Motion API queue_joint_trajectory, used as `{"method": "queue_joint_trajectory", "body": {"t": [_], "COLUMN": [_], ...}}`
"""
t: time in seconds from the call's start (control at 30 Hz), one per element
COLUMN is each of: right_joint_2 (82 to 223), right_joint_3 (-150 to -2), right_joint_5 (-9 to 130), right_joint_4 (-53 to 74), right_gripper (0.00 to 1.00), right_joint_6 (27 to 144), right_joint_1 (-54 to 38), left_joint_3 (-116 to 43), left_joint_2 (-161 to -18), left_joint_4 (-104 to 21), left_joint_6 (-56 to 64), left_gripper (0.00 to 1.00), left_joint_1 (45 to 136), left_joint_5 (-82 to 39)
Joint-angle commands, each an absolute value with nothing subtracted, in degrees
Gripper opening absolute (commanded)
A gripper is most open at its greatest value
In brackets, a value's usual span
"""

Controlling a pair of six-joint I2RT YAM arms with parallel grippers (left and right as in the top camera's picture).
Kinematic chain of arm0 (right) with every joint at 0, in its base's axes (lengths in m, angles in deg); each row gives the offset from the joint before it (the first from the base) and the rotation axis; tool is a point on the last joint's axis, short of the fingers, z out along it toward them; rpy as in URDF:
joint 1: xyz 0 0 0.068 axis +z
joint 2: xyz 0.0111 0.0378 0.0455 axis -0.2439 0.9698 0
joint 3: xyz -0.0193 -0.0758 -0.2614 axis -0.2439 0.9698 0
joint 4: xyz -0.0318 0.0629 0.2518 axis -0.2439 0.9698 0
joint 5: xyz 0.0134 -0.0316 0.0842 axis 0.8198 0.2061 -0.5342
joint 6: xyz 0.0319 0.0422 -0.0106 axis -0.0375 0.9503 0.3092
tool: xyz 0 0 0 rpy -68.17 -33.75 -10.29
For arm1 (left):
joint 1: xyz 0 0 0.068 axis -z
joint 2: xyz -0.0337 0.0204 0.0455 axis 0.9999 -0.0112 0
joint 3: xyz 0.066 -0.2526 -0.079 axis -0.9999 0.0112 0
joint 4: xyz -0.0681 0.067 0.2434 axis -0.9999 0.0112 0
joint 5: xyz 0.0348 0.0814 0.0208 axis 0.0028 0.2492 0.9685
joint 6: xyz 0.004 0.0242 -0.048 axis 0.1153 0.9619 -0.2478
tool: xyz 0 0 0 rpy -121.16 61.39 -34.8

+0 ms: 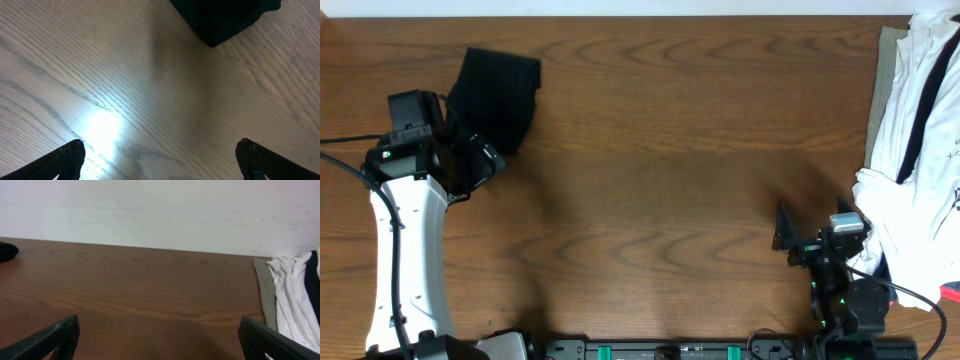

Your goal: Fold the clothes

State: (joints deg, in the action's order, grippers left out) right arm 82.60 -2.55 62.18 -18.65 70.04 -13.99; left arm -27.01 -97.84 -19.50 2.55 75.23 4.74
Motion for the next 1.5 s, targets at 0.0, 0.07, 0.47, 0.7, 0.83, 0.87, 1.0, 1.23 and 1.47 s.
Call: {"method": "queue_joint_trajectory", "body": {"t": [0.0, 0.07, 0.47, 0.7, 0.83, 0.87, 1.0, 1.23, 1.47], "right_joint_2": [82.23, 82.23, 82.23, 82.23, 82.23, 82.23, 82.23, 82.23, 82.23], "right_joint_3": [-2.44, -2.44, -2.46, -2.46, -2.46, -2.46, -2.46, -2.44, -2.46], "right_joint_5": [62.33, 62.33, 62.33, 62.33, 62.33, 62.33, 62.33, 62.33, 62.33], "right_joint_4": [-18.39, -18.39, -18.39, -18.39, -18.39, -18.39, -18.39, -18.39, -18.39], "right_gripper": [0.99, 0.99, 0.99, 0.99, 0.99, 0.99, 0.99, 0.99, 0.99], "right_joint_6": [69.02, 69.02, 69.02, 69.02, 69.02, 69.02, 69.02, 69.02, 69.02], "right_joint_1": [-14.67, -14.67, -14.67, -14.67, -14.67, -14.67, -14.67, -14.67, -14.67], "left_joint_3": [-27.23, -27.25, -27.23, -27.23, -27.01, -26.92, -25.92, -22.44, -19.67], "left_joint_2": [-97.53, -97.53, -97.53, -97.53, -97.62, -97.05, -92.66, -77.71, -62.78], "left_joint_4": [-19.35, -19.35, -19.35, -19.35, -19.33, -19.33, -19.35, -19.33, -19.33], "left_joint_6": [3.3, 3.27, 3.3, 3.27, 3.3, 3.3, 3.3, 3.3, 3.3], "left_gripper": [0.98, 0.98, 0.98, 0.98, 0.98, 0.98, 0.98, 0.98, 0.98], "left_joint_1": [75.25, 75.25, 75.25, 75.25, 75.25, 75.27, 75.32, 75.32, 75.49], "left_joint_5": [5.42, 5.42, 5.42, 5.42, 5.42, 5.42, 5.42, 5.42, 5.42]}}
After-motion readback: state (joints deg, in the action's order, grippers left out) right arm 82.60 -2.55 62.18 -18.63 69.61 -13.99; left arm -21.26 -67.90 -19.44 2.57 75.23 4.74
